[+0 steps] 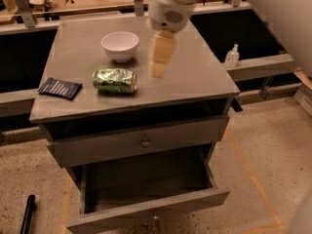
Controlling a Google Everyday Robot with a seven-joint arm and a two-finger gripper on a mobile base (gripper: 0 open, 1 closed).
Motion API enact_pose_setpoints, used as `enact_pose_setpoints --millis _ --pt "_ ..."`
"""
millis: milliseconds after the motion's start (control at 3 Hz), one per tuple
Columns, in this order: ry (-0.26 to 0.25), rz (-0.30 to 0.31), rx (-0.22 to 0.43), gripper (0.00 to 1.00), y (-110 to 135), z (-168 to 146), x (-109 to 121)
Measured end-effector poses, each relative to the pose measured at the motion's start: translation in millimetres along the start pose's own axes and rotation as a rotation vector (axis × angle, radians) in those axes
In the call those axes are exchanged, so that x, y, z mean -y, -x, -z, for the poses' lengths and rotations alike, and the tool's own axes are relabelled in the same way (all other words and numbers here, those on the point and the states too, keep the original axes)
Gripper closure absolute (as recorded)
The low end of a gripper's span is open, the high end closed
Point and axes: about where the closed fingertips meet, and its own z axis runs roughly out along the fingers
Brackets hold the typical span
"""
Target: Place green can into middle drawer
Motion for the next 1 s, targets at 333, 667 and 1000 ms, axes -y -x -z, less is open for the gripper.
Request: enact_pose_setpoints --millis 333,667,1000 --pt "0.049 0.005 -0.083 0.00 50.8 -43.9 21.1" --pt "0.074 -0.045 -0.162 0.00 96.8 -89.6 36.8" --pt "0.062 -0.129 -0.180 0.00 121.3 -116.4 43.5"
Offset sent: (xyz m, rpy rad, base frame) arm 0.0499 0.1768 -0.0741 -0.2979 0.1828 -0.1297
